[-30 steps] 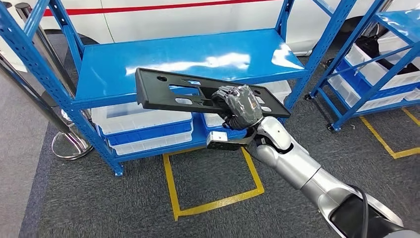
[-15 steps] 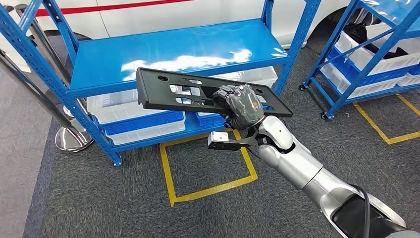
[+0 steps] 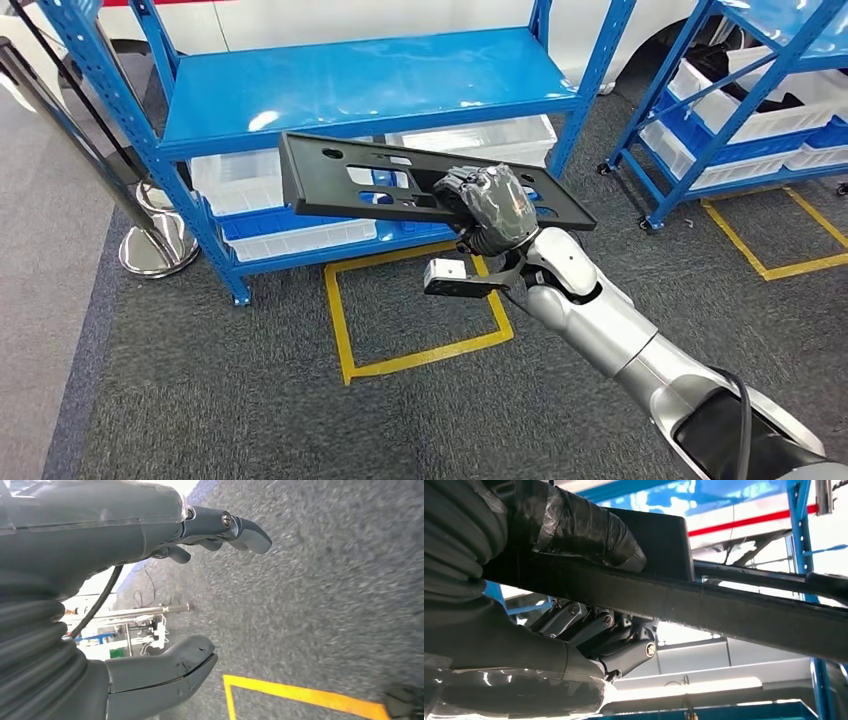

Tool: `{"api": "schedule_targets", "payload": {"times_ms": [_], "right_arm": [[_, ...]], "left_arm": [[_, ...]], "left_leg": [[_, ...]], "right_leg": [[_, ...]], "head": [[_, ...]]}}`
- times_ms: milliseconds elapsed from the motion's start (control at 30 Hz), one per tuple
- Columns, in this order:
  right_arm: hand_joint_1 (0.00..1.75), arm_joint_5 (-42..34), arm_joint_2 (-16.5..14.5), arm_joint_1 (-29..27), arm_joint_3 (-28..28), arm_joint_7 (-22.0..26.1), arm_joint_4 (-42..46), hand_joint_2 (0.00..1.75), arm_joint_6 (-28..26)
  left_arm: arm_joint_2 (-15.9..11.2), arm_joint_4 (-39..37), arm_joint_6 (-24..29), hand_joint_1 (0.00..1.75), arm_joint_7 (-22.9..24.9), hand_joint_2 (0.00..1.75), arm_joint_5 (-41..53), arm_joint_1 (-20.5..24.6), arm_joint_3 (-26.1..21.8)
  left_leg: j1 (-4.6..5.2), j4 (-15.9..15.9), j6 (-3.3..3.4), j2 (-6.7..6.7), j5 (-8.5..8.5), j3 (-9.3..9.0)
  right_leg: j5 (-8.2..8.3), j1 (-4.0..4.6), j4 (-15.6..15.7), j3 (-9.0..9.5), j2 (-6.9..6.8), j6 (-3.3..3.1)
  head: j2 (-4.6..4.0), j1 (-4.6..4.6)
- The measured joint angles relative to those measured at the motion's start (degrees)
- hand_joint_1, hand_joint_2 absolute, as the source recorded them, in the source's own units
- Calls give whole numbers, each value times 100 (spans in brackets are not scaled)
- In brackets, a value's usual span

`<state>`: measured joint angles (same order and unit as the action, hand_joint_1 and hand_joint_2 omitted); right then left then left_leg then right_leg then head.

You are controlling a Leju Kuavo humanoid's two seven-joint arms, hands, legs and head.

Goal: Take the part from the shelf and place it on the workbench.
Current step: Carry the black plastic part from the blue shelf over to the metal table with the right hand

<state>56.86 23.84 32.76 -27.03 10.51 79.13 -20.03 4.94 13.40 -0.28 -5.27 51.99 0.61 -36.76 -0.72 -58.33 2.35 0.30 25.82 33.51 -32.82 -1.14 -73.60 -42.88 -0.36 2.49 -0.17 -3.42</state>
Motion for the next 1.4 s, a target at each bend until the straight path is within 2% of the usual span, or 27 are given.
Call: {"api": "schedule_targets", "payload": {"times_ms": [67,133,200,233,300,333,400,467,500,533,567,633,700,767,800,867,933,967,1000,1033,1100,1133,1167,1233,1267,1333,1400], "right_arm": [[175,-1,1,-2,-1,1,-1,175,5],[175,-1,2,3,-1,1,4,175,7],[175,-2,2,12,2,1,16,175,7],[175,-2,3,19,3,1,21,175,7],[175,-3,3,28,4,2,23,175,10],[175,-3,3,34,3,2,22,175,12],[175,-3,3,37,-1,3,21,175,15],[175,-3,3,38,-1,3,21,175,16],[175,-3,3,35,-2,3,21,175,16],[175,-3,3,34,-3,3,21,175,16],[175,-3,3,32,-4,3,21,175,16],[175,-3,3,32,-5,1,22,175,19],[175,-3,4,38,-5,-4,24,175,28],[175,-3,5,59,-7,-9,26,175,44],[175,-3,9,70,-7,-11,29,175,52],[175,-2,38,100,-7,-13,37,175,73],[175,-2,83,137,-5,-16,39,175,98],[175,-2,100,153,-5,-21,39,175,109],[175,-3,113,161,-4,-28,39,175,115],[175,-3,125,163,-4,-41,39,175,120],[175,-3,150,169,-3,-68,40,175,127],[175,-3,160,174,-3,-79,42,175,129],[175,-3,167,181,-3,-84,47,175,131],[175,-3,184,192,2,-91,62,175,132],[175,-3,189,196,4,-90,68,175,132],[175,-3,193,200,5,-85,72,175,137],[175,-3,196,208,5,-86,71,175,147]], "left_arm": [[3,0,-1,0,0,175,-1,-3,-3],[9,0,-3,0,0,175,-1,-3,-7],[14,0,-4,0,0,175,-1,-4,-11],[15,0,-4,0,0,175,-1,-6,-15],[15,-1,-4,0,0,175,-1,-16,-28],[13,-2,-4,0,0,175,-1,-21,-37],[9,-5,-5,0,0,175,-1,-26,-47],[8,-6,-8,0,0,175,-1,-28,-50],[8,-7,-9,0,0,175,-1,-29,-51],[6,-7,-8,0,0,175,-1,-28,-54],[4,-7,-7,0,0,175,-1,-26,-58],[-3,-6,-5,0,0,175,-1,-20,-68],[-14,-5,-6,0,0,175,-2,-19,-78],[-22,-4,-9,0,-2,175,-3,-27,-87],[-21,-5,-11,0,-3,175,-3,-32,-90],[-15,-5,-16,0,-4,175,-4,-29,-95],[-10,-5,-19,0,-4,175,-5,-28,-99],[-11,-4,-18,0,-3,175,-5,-32,-101],[-11,-4,-19,0,-2,175,-5,-36,-102],[-10,-4,-20,0,-1,175,-6,-37,-103],[-4,-4,-27,0,0,175,-9,-37,-105],[0,-4,-30,0,0,175,-10,-37,-107],[3,-4,-32,0,0,175,-11,-37,-109],[5,-4,-33,0,-1,175,-12,-39,-115],[4,-4,-33,0,-2,175,-13,-40,-120],[3,-4,-34,0,-9,175,-25,-45,-126],[4,-4,-46,0,-31,175,-46,-49,-131]], "left_leg": [[-4,-19,-26,0,-134,194],[-8,-41,-72,-2,-251,345],[-1,-44,-140,-9,-353,414],[0,-25,-182,-11,-411,427],[-4,24,-262,-17,-508,447],[-8,-3,-296,-21,-451,483],[-13,-345,-337,-27,-1,627],[-15,-1050,-355,-27,583,807],[-14,-1393,-360,-27,712,853],[-11,-1617,-358,-27,693,837],[-5,-1667,-345,-27,560,734],[18,-1214,-278,-32,282,253],[55,-408,-202,-36,359,-341],[88,14,-167,-40,458,-574],[88,59,-149,-38,412,-544],[65,133,-61,-14,263,-462],[37,164,18,14,120,-341],[36,157,33,17,63,-262],[34,143,26,20,7,-176],[29,120,15,22,-45,-87],[10,48,-22,22,-132,96],[-1,3,-47,20,-162,176],[-4,-41,-78,18,-189,247],[3,-85,-154,12,-263,332],[8,-78,-195,9,-313,357],[8,-61,-263,4,-366,401],[2,-262,-307,0,-123,513]], "right_leg": [[219,-26,-131,204,2,23],[439,-40,476,772,7,11],[320,-11,1269,1316,19,-48],[240,13,1493,1438,24,-87],[300,26,1586,1409,17,-182],[363,19,1602,1362,5,-237],[511,3,1624,1223,-23,-346],[641,37,1609,1050,-32,-401],[705,55,1592,953,-32,-409],[766,73,1569,849,-32,-413],[823,90,1536,743,-32,-410],[914,109,1458,558,-33,-392],[991,124,1393,444,-40,-353],[1097,112,1405,406,-51,-298],[1158,106,1438,399,-49,-266],[1023,96,1374,336,-13,-203],[489,67,910,201,22,-148],[215,50,552,131,26,-123],[55,32,200,82,26,-98],[39,15,-49,84,26,-75],[339,-18,-13,336,26,-37],[477,-37,284,585,26,-20],[499,-33,673,868,31,-11],[342,-5,1324,1271,51,-67],[273,20,1466,1334,60,-113],[310,21,1522,1286,50,-209],[393,7,1542,1204,30,-315]], "head": [[0,0],[0,0],[0,1],[0,1],[0,1],[0,2],[0,8],[0,9],[0,9],[0,9],[0,9],[0,9],[0,8],[0,8],[0,7],[0,2],[0,-6],[0,-8],[0,-8],[0,-7],[0,-7],[0,-7],[0,-8],[0,-7],[0,-5],[0,-5],[0,-5]]}}
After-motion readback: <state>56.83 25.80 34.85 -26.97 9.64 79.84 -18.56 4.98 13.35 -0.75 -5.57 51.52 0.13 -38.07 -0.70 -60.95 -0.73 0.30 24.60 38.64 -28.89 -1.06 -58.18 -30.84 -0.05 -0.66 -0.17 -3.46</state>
